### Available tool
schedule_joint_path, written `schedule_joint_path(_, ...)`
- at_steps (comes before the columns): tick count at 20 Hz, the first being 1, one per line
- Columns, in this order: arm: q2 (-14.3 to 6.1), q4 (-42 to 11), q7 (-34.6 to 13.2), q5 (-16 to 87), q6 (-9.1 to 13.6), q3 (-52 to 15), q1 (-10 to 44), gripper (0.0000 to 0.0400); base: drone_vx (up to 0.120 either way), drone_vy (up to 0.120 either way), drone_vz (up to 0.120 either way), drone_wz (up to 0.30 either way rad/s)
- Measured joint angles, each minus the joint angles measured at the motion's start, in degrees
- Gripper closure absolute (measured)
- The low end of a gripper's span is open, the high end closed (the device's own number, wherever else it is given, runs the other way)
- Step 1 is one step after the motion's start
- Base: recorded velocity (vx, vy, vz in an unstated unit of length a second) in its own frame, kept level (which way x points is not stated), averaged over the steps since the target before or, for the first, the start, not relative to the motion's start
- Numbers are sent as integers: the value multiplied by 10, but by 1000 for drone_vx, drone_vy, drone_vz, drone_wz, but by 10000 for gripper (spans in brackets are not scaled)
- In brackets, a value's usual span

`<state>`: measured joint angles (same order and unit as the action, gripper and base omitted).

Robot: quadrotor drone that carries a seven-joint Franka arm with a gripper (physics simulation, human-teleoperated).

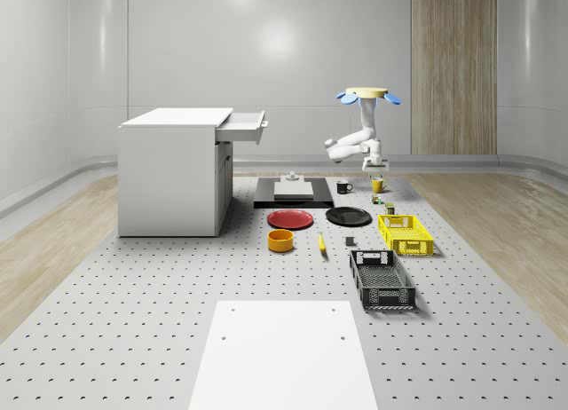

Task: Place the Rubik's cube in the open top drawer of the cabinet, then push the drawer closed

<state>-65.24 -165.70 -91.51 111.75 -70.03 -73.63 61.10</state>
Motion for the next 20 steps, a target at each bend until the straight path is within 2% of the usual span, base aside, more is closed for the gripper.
schedule_joint_path(20,-55,4,-17,-28,-50,-17,19,0,10,0,-120,0)
